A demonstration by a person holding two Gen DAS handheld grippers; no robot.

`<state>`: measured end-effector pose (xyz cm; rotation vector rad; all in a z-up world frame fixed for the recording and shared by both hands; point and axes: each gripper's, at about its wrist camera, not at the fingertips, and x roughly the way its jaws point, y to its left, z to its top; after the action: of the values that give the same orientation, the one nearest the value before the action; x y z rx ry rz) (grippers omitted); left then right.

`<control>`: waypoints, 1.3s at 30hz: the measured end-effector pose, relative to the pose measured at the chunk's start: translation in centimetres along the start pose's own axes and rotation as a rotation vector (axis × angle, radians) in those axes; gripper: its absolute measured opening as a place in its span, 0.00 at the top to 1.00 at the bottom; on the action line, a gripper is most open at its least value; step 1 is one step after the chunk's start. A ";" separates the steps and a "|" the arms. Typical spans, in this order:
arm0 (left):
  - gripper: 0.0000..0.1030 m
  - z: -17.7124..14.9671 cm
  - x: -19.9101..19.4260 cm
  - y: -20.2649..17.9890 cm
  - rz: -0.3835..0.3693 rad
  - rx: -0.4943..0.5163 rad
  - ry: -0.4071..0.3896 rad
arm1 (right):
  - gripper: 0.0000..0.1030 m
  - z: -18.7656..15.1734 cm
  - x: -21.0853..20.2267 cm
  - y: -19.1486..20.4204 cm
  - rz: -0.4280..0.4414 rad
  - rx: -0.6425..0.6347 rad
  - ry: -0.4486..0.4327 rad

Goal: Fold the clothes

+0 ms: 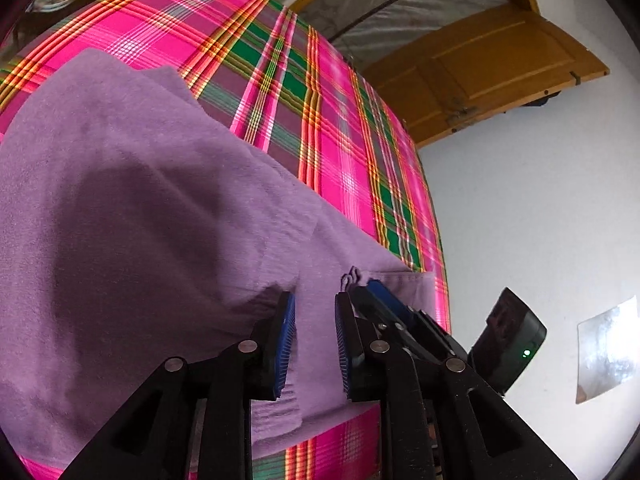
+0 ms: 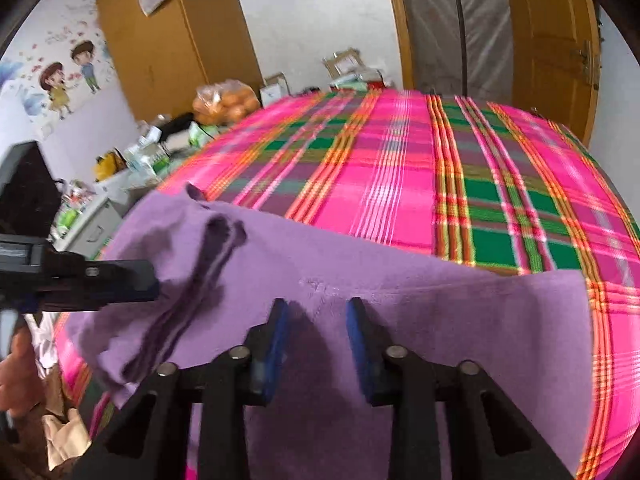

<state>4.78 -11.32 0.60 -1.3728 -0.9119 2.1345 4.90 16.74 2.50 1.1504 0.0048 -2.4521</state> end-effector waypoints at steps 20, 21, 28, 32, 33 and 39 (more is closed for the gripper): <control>0.78 0.5 0.5 0.8 -0.014 0.008 0.008 | 0.72 -0.4 -0.8 2.3 -0.030 -0.057 -0.005; 0.78 0.5 0.4 0.8 -0.010 0.012 0.004 | 0.72 -0.5 -1.1 2.2 -0.018 -0.051 -0.013; 0.77 0.0 -0.5 0.6 0.018 0.040 -0.020 | 0.72 -3.1 -2.6 2.6 0.010 -0.065 0.006; 0.77 -0.4 -1.3 1.0 0.026 0.032 -0.031 | 0.72 -3.5 -2.7 3.1 -0.022 -0.091 -0.005; 0.77 -0.6 -1.5 1.1 0.028 0.031 -0.034 | 0.72 -3.4 -2.9 3.2 -0.020 -0.090 -0.006; 0.77 -1.4 -3.6 2.5 0.050 0.010 -0.071 | 0.72 -4.0 -3.3 3.8 0.010 -0.102 -0.007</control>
<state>7.48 -15.02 0.58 -1.3354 -0.9019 2.2349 11.12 15.31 2.93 1.0956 0.1202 -2.4167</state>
